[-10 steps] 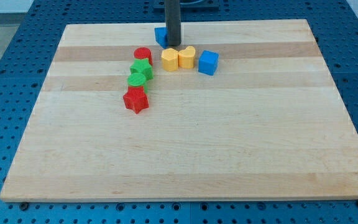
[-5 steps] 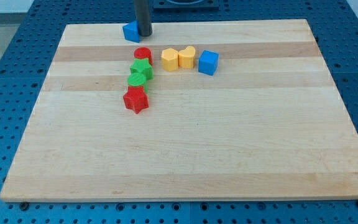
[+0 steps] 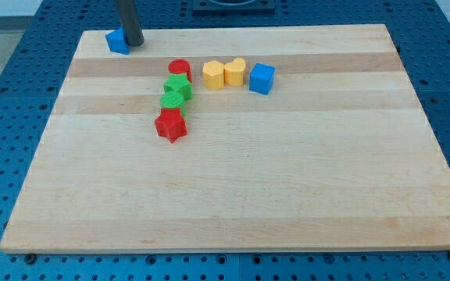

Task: Place the blue triangle top left corner of the board

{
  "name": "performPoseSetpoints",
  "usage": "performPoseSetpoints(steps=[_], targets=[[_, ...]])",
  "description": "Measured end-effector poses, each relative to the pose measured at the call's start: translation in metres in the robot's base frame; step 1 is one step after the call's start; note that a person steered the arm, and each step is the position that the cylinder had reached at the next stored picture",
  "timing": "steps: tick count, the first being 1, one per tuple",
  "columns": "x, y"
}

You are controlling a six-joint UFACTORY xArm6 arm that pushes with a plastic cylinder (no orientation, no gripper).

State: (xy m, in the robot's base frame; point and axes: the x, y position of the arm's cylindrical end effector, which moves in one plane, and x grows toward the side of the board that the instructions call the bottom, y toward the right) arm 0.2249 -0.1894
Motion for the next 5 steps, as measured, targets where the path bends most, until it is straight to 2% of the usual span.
performPoseSetpoints(steps=[1, 3, 5], targets=[[0.000, 0.000], [0.018, 0.041], [0.111, 0.044]])
